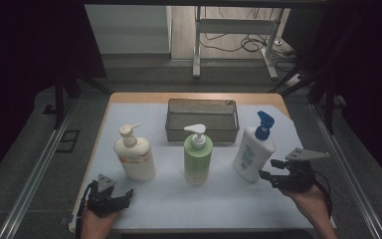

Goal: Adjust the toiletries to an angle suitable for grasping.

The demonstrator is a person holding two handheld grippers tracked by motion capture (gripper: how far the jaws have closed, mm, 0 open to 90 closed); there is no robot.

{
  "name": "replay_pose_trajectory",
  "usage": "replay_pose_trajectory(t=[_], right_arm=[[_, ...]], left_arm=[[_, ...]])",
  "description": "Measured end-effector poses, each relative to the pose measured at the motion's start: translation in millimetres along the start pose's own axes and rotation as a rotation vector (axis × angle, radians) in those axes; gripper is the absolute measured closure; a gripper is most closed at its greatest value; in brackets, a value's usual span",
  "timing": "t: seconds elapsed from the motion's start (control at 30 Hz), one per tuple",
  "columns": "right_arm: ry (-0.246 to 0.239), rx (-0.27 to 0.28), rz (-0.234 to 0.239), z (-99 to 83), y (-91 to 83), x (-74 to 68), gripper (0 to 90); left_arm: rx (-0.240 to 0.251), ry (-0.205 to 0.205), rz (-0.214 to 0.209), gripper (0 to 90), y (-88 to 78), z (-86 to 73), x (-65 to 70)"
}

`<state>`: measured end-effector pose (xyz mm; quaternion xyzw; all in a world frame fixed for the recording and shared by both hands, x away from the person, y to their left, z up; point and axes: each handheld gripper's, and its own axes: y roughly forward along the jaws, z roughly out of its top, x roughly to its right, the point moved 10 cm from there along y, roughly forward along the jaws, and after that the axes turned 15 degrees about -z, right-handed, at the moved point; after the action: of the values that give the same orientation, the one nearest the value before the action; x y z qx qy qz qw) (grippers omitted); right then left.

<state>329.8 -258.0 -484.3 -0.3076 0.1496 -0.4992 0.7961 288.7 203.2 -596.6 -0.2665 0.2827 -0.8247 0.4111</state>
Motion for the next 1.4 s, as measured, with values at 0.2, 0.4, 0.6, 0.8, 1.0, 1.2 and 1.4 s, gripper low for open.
replay_pose_trajectory(t=[0.2,0.4,0.6,0.8,1.0,1.2,1.4], right_arm=[[0.015,0.009,-0.012,12.6,2.7,1.1,26.3],[0.014,0.008,-0.011,25.4,6.9,-1.9,19.1],[0.000,0.021,-0.023,33.9,11.7,-3.2,19.1],[0.001,0.040,-0.037,42.9,17.2,-3.7,21.7],[0.005,0.071,-0.055,53.5,23.7,-5.8,29.1],[-0.007,0.075,-0.073,55.6,28.8,-6.7,36.1],[-0.041,0.058,-0.081,55.4,29.3,-5.0,39.3]], left_arm=[[0.000,0.000,0.000,17.6,0.0,0.0,0.0],[0.002,-0.002,0.000,17.6,0.2,0.2,0.1],[-0.003,0.005,-0.001,17.6,-0.1,0.1,-0.4],[-0.002,0.004,-0.001,17.6,-0.1,0.1,-0.4],[-0.002,0.004,-0.001,17.6,-0.1,0.1,-0.4],[-0.001,-0.003,-0.002,17.6,0.1,0.0,0.2],[-0.001,-0.001,-0.001,17.6,0.0,0.0,0.0]])
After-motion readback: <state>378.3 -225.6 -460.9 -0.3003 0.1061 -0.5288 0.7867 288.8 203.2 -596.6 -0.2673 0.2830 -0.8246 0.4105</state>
